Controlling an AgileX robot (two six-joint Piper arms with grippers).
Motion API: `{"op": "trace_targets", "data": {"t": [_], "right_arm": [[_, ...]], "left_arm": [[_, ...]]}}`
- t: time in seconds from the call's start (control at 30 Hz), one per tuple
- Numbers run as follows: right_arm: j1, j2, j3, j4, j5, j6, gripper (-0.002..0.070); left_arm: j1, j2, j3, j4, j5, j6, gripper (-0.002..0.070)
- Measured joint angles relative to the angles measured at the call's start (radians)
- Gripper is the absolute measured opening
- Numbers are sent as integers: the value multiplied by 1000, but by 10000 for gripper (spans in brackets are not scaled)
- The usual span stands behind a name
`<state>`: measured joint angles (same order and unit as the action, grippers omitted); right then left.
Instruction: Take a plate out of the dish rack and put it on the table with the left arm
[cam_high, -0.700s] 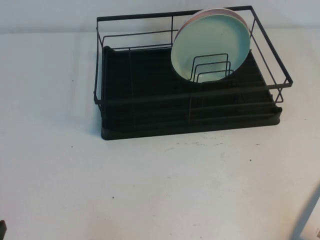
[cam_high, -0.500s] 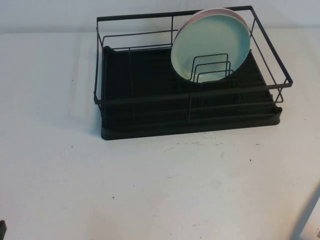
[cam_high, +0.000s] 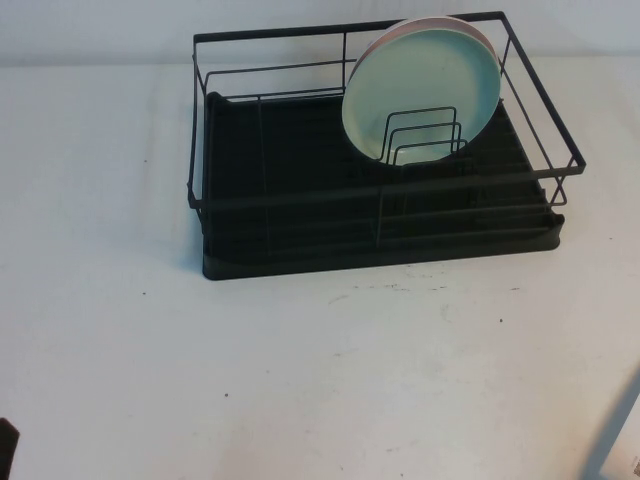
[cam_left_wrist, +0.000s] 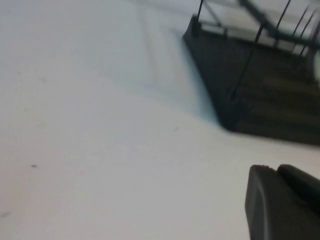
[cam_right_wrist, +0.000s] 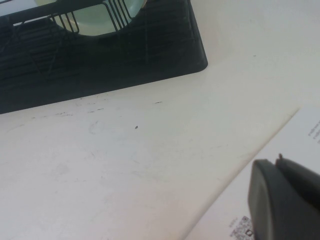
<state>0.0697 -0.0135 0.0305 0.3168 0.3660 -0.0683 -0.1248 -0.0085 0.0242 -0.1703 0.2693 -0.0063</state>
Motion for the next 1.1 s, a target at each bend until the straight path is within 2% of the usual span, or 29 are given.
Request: {"op": "trace_targets", "data": {"t": [0.13, 0.2, 0.67, 0.77, 0.83, 0.97, 1.1], "right_arm": [[0, 0, 0, 0, 0, 0, -20], [0, 0, 0, 0, 0, 0, -20], [0, 0, 0, 0, 0, 0, -20], [0, 0, 0, 0, 0, 0, -20], [0, 0, 0, 0, 0, 0, -20], [0, 0, 0, 0, 0, 0, -20], [0, 0, 0, 0, 0, 0, -20]], "left_arm": [[0, 0, 0, -231, -136, -175, -3], [0, 0, 0, -281, -188, -211, -3], [0, 0, 0, -324, -214, -230, -3], [0, 0, -39, -324, -69, -204, -3], [0, 34, -129, -322, 63, -133, -3], [-1, 186, -346, -317, 283, 56, -3], [-1, 409, -606, -315, 491, 307, -3]]}}
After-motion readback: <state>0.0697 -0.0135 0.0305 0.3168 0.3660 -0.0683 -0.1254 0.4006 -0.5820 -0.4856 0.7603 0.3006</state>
